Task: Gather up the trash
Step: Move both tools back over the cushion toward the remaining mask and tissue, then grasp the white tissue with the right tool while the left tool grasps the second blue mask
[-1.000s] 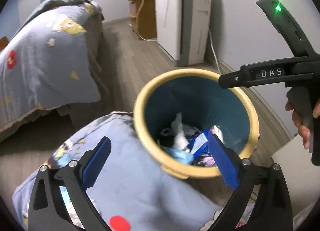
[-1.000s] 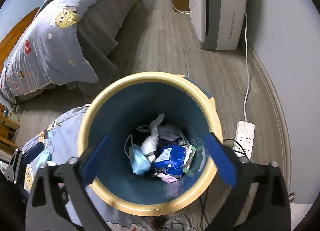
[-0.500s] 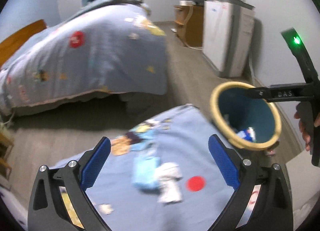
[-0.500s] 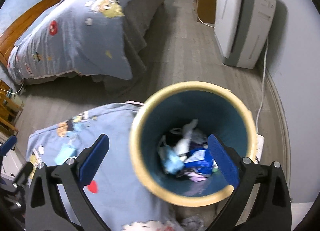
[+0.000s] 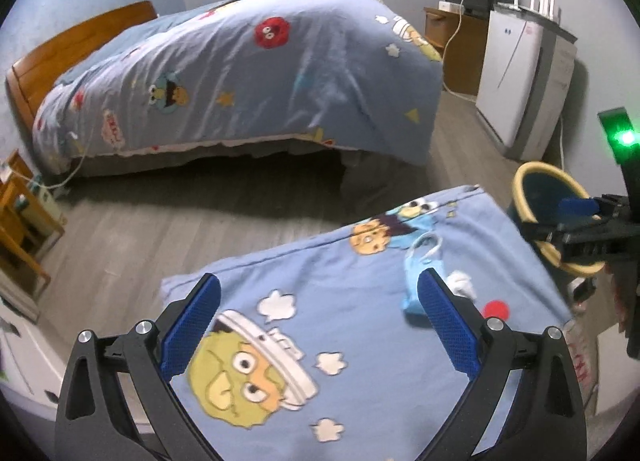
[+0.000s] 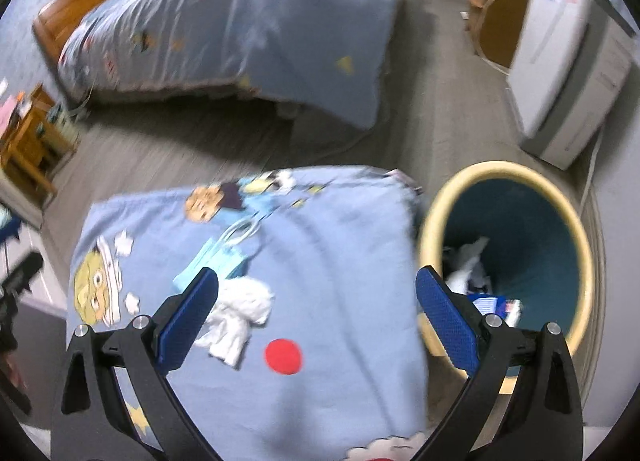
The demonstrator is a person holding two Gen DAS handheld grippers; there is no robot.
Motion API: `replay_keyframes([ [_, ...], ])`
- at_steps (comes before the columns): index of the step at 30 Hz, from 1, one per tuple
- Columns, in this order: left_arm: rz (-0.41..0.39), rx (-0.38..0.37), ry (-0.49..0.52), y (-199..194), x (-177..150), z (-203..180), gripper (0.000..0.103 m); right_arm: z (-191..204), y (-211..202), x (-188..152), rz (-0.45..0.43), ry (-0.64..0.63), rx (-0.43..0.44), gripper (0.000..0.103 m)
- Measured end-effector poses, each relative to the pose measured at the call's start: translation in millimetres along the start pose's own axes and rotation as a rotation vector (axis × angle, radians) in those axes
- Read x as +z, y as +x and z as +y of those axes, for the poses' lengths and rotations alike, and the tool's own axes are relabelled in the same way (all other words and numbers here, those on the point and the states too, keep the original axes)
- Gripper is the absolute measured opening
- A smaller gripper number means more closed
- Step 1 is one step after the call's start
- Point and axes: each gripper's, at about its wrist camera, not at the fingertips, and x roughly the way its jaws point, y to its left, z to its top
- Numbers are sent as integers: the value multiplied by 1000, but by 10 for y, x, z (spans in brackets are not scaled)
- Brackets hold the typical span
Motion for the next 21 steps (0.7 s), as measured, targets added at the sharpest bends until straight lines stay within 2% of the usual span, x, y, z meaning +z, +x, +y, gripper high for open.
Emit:
replay_keyframes([
  [4,10,-9,-31,49,-14,95,98,306,268,-91,59,-92,-8,97],
  [9,34,-21,-18,146,-43,111,98,457,497,-144,113,-109,11,95],
  [11,37,-21,-8,183,-40,112,98,488,590,-147,135,-108,21,87],
  [15,56,-39,-28,297,-24,127,98,494,741,-143,179,-74,64,78],
  [19,81,-54,-14,425,-31,67,98,439,877,-153,224,-28,125,53],
  [20,86,-54,-6,450,-33,46,98,430,906,-164,234,-21,143,35],
  [21,94,-50,8,494,-40,8,98,419,944,-168,254,-18,166,26],
])
